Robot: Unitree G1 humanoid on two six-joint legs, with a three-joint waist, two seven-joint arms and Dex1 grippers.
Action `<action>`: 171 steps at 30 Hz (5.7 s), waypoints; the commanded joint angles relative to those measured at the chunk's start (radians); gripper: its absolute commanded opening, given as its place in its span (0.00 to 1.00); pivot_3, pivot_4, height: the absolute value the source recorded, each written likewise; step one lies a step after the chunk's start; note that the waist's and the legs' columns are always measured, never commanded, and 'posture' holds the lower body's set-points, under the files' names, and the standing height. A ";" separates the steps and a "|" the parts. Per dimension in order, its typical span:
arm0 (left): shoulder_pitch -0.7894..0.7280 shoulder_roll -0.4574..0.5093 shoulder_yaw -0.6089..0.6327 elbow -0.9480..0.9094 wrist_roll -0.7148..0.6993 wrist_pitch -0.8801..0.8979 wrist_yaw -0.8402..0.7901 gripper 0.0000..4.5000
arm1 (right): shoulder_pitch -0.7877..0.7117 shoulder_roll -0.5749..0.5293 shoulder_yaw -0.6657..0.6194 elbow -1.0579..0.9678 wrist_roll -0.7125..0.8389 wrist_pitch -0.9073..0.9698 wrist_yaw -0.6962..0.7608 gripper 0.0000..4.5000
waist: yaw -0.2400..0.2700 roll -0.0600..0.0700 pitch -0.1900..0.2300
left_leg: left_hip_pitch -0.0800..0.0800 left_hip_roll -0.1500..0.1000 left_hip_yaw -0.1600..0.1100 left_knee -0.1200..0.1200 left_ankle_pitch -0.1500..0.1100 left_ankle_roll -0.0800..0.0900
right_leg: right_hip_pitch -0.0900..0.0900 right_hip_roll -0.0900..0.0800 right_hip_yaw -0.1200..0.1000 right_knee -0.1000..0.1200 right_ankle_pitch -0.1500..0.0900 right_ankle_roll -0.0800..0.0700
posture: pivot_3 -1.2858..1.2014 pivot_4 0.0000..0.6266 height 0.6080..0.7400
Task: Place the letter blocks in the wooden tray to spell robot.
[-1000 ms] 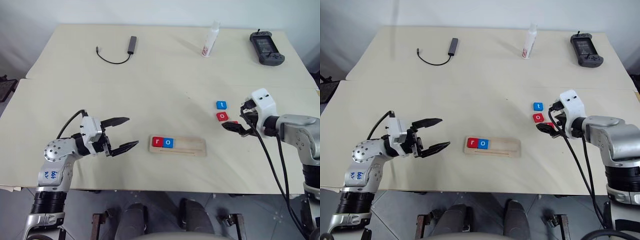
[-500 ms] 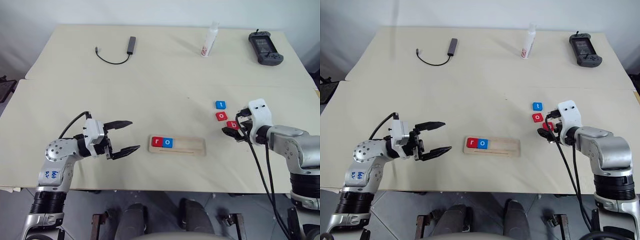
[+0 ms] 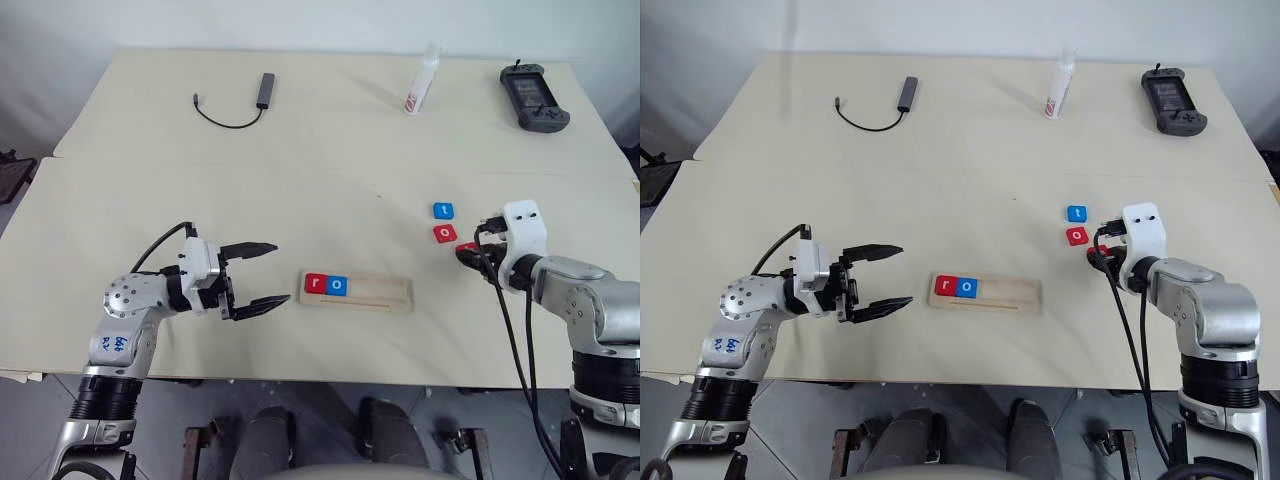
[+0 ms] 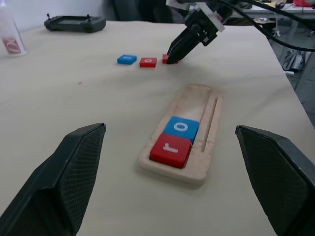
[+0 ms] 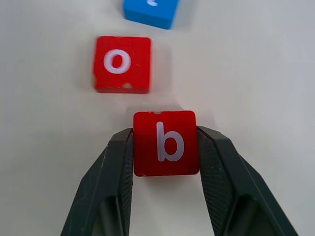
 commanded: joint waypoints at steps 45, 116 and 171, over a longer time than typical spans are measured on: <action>-0.020 -0.018 -0.049 -0.020 -0.003 0.013 -0.073 1.00 | 0.290 -0.423 0.065 0.191 -0.086 -0.982 0.924 0.99 | -0.005 -0.003 0.001 | 0.002 0.000 0.002 0.001 -0.002 0.003 | 0.003 0.001 0.002 -0.006 0.002 0.003 | 0.52 0.24 1.00; 0.126 -0.008 -0.013 -0.127 0.001 0.001 0.049 1.00 | -0.175 -0.140 0.439 0.059 -0.128 -0.671 0.822 0.86 | -0.003 -0.002 0.001 | 0.000 0.000 -0.001 0.002 -0.001 0.001 | 0.003 0.000 -0.001 -0.005 0.002 0.002 | 0.52 0.24 1.00; 0.055 -0.028 0.047 -0.071 -0.011 0.076 0.142 1.00 | -0.090 -0.124 0.013 0.023 0.137 -0.164 0.045 0.99 | 0.014 0.000 0.000 | -0.001 -0.001 0.002 0.001 -0.001 0.002 | 0.001 0.000 0.000 -0.004 0.002 0.001 | 0.52 0.24 1.00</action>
